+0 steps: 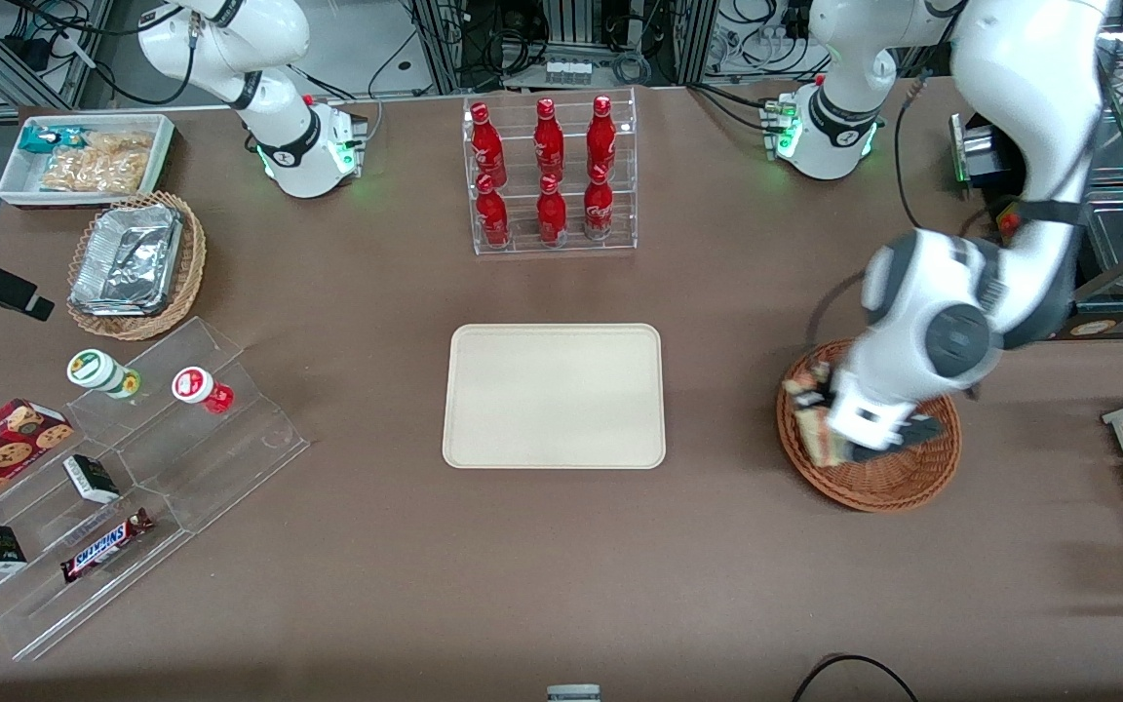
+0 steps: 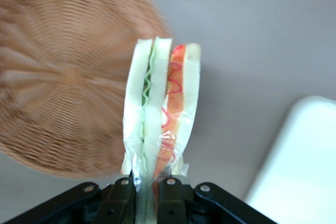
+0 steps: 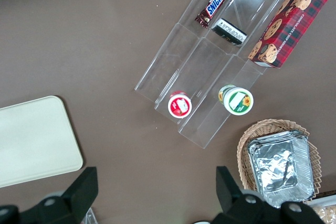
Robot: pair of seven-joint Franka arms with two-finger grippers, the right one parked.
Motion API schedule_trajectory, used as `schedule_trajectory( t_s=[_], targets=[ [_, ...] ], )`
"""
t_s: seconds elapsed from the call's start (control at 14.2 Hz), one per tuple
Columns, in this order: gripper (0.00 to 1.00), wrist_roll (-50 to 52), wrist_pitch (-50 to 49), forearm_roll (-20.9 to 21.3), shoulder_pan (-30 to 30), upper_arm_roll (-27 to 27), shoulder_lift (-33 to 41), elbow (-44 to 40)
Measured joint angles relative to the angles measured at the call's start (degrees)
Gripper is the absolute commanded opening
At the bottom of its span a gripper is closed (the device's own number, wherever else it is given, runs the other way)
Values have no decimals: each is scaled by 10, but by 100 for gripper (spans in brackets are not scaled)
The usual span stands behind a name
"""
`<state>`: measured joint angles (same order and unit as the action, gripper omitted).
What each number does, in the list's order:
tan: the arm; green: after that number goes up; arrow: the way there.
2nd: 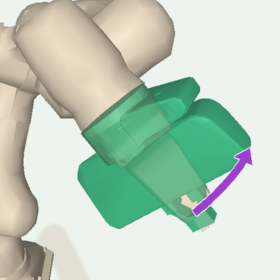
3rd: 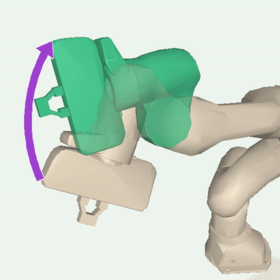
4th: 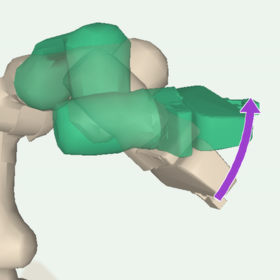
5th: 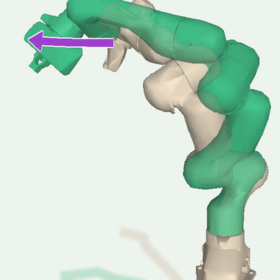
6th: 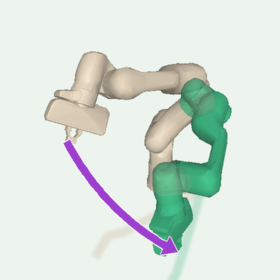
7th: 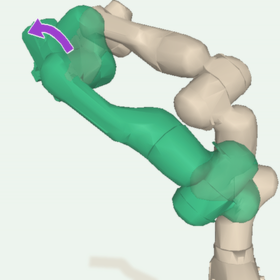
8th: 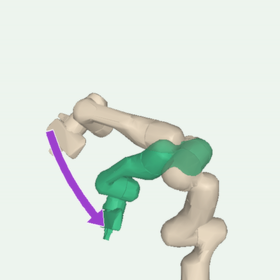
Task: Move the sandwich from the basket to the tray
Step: 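Carry the sandwich with the left gripper over the cream tray and lower it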
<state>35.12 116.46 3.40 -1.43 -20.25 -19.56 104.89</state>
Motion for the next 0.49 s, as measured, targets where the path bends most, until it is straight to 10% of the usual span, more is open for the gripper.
schedule_trajectory(
  t_s=[0.49],
  targets=[
    [11,39,19,6,-97,-95,-77,-42]
  ],
)
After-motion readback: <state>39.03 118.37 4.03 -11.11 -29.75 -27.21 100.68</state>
